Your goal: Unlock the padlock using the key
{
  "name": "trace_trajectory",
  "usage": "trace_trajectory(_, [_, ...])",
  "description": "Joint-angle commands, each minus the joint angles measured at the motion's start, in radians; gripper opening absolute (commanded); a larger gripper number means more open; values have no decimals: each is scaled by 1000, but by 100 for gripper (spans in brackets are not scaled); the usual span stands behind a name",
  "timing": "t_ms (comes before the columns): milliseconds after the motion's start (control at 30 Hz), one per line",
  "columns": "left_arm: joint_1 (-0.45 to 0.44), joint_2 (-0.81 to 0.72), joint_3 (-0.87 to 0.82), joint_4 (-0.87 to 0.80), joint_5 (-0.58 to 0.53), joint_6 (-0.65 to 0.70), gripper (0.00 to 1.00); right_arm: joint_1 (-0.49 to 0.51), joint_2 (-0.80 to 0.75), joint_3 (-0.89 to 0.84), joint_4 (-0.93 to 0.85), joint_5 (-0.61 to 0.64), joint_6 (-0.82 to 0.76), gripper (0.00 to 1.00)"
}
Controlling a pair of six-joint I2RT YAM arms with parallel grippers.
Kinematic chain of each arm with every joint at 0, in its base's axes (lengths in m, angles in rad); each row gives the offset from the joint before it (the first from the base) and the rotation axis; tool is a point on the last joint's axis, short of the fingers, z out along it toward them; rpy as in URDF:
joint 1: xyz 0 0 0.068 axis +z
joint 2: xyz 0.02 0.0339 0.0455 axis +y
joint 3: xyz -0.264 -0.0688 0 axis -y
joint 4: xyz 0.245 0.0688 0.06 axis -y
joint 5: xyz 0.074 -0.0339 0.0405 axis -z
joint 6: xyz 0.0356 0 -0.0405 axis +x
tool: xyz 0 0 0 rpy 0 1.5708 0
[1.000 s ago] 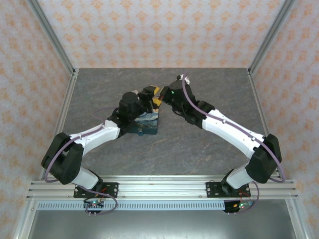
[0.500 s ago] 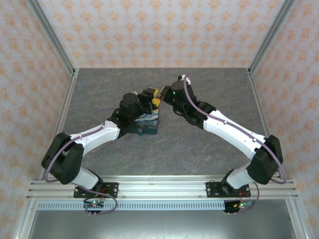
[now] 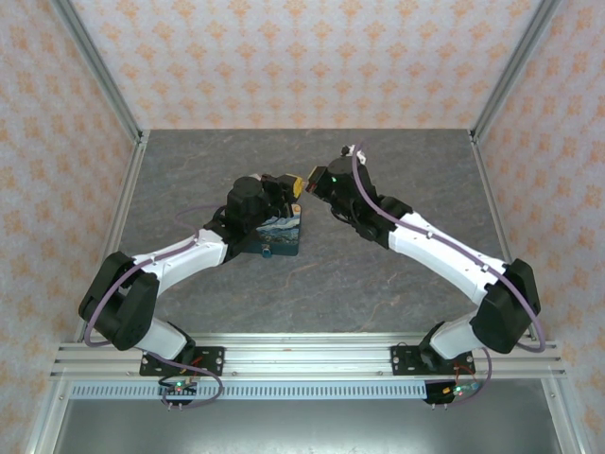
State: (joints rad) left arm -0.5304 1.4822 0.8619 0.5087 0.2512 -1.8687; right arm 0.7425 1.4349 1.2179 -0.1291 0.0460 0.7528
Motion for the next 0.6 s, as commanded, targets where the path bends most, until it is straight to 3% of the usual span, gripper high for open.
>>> trace_trajectory(0, [-12, 16, 8, -42, -27, 40, 0, -7, -53, -41, 22, 25, 27, 4])
trace_trajectory(100, [-11, 19, 24, -74, -24, 130, 0, -23, -110, -112, 14, 48, 49, 42])
trace_trajectory(133, [-10, 23, 35, -85, -18, 174, 0, -32, -131, -140, 14, 43, 53, 47])
trace_trajectory(333, [5, 73, 141, -124, 144, 607, 0, -135, -268, -328, 66, -89, 59, 49])
trace_trajectory(467, [4, 76, 206, -192, 259, 915, 0, -210, -314, -450, 272, -280, 76, 49])
trace_trajectory(567, [6, 60, 210, -215, 286, 1048, 0, -244, -306, -506, 452, -397, 121, 49])
